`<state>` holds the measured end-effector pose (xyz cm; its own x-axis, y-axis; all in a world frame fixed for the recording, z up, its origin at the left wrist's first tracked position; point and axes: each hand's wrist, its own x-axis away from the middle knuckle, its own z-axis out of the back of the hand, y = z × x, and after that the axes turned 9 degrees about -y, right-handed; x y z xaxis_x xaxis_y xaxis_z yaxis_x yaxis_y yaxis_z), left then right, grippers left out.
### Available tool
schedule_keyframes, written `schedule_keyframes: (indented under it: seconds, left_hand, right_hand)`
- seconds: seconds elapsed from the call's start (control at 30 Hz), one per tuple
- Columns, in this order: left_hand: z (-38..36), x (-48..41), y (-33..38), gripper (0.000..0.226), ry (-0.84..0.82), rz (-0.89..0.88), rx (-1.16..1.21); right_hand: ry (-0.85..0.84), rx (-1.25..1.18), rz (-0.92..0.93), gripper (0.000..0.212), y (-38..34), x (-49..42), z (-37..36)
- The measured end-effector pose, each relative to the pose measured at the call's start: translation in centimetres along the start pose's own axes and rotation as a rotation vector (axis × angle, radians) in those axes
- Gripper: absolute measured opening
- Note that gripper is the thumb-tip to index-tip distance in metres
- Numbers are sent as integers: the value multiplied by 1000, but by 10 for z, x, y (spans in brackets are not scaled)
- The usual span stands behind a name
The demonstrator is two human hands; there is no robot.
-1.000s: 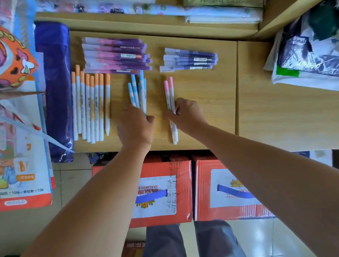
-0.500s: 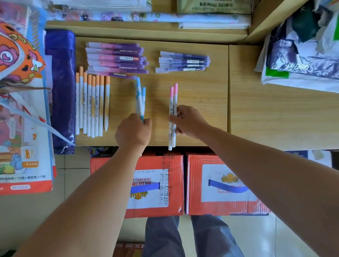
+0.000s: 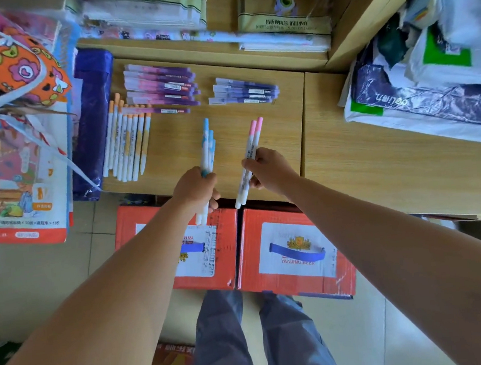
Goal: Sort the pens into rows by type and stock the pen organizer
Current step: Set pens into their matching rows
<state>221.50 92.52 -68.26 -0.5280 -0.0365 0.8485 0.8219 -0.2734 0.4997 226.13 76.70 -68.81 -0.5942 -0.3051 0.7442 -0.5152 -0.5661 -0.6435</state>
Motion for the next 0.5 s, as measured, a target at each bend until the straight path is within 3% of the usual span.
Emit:
schedule_keyframes:
  seconds: [0.2,0.4,0.5]
  left_hand:
    - [-28,35,14,14,9,-87,3]
    - [-69,85,43,11,-66,-174,-65]
    - [-92,113,61,10,-108,-211,-108]
  right_hand:
    - [-40,-95,42,10,5,51,26]
    - [43,-176,84,17,15,118,60]
    - [103,-308,106,9,21,158,74]
